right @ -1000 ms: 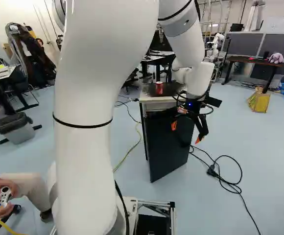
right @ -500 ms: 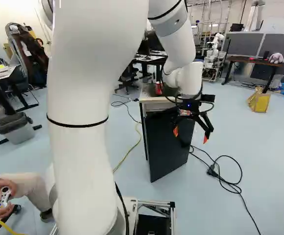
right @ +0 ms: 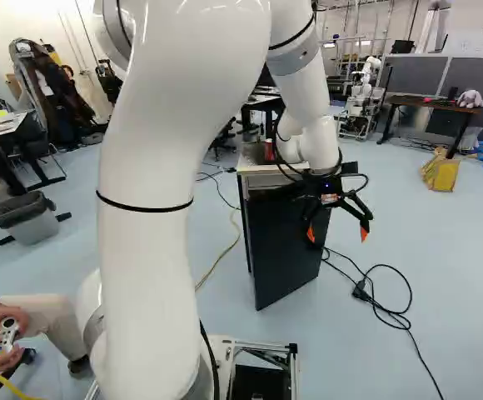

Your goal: Grab a drink from the fridge

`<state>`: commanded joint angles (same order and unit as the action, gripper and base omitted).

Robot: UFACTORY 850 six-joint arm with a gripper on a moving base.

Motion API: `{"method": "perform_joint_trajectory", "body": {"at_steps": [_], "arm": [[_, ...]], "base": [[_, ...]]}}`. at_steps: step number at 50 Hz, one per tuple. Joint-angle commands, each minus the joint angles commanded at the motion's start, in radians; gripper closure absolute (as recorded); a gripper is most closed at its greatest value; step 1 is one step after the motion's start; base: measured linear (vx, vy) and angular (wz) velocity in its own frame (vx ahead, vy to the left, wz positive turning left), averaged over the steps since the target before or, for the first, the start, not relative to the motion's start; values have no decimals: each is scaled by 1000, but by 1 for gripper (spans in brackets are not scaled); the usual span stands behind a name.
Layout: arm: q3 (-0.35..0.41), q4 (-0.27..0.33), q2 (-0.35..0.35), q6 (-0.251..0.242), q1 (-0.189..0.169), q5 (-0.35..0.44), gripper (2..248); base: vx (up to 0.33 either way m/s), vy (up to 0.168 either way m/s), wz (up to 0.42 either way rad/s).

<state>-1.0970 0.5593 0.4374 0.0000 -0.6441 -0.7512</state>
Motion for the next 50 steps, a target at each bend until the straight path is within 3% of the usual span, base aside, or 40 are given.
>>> {"method": "perform_joint_trajectory", "body": {"at_steps": [30, 50], "arm": [[16, 268, -2, 0, 15, 185, 3], [46, 373, -24, 0, 37, 297, 3]], "base": [[0, 0, 0], [0, 0, 0]]}}
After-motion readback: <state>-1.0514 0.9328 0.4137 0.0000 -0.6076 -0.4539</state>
